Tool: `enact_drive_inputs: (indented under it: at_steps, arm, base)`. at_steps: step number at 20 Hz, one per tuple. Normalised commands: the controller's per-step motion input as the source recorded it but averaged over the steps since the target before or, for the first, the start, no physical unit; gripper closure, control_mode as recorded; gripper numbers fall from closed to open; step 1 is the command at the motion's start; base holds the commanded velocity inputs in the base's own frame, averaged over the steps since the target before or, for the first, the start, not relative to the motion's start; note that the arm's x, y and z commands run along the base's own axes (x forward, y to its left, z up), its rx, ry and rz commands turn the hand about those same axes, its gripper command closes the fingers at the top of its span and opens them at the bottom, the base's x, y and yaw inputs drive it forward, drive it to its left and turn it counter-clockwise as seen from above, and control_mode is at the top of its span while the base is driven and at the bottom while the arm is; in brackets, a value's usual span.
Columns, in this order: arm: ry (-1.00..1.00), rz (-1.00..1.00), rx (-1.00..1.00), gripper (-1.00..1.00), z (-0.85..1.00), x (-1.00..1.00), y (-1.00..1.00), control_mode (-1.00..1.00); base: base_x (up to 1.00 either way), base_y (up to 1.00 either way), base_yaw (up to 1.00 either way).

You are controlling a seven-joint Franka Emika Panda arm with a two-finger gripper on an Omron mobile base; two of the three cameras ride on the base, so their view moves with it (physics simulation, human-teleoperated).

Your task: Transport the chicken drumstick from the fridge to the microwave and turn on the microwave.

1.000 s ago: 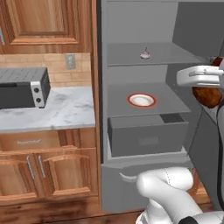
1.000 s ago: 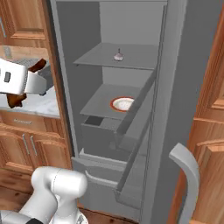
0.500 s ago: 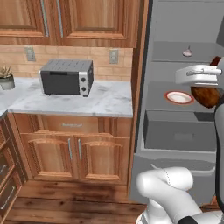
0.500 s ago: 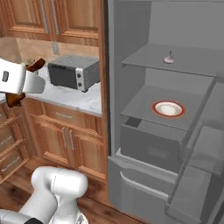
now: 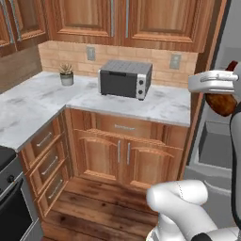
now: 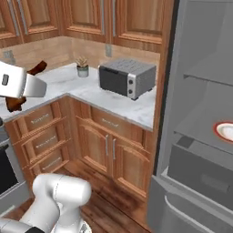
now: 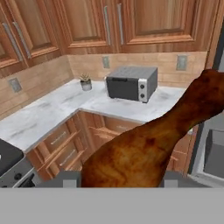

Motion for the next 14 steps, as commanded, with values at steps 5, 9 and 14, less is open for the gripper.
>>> enact_drive_inputs:
  at_steps: [5,9,14]
  arm:
    - [0.0,0.0,0.0,1.0,0.0,0.0,0.0,1.0]
    - [0.0,0.0,0.0,1.0,0.0,0.0,0.0,1.0]
    - [0.0,0.0,0.0,1.0,0.0,0.0,0.0,1.0]
  base:
    - [0.0,0.5,0.46]
    - [0.0,0.36,0.48]
    - [0.0,0.34,0.51]
